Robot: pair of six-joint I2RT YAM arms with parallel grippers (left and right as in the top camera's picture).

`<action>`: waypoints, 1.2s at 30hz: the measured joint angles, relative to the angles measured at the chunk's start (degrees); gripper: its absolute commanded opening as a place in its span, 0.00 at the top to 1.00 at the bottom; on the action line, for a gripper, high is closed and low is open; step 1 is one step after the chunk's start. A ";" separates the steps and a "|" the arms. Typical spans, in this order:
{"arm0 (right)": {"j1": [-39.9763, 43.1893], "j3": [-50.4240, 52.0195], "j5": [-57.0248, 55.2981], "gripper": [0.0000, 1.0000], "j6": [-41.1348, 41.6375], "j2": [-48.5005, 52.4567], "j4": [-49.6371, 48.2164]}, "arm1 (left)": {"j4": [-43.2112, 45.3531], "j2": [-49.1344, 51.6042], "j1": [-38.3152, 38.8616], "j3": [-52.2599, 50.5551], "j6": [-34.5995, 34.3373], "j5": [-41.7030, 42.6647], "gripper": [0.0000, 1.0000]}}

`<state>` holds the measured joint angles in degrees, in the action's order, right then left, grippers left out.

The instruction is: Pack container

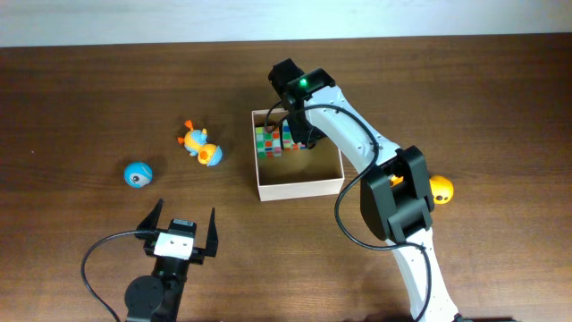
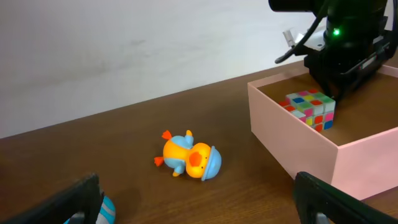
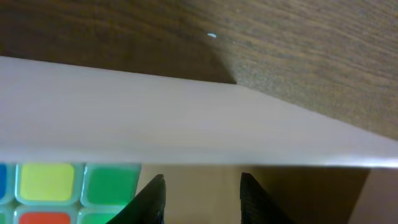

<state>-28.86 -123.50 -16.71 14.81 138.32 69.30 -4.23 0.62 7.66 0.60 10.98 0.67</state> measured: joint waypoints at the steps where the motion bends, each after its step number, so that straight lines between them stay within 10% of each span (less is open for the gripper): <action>1: 0.00 0.00 0.00 0.66 -0.02 0.00 -0.37 | 0.00 0.00 0.00 0.00 0.00 0.00 0.01; 36: 0.00 0.00 -0.22 0.65 -7.58 -0.02 -4.68 | 0.00 0.00 0.00 0.00 0.00 0.00 0.01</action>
<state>-28.86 -123.50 -16.93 7.22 138.30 64.62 -4.23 0.62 7.66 0.60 10.98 0.67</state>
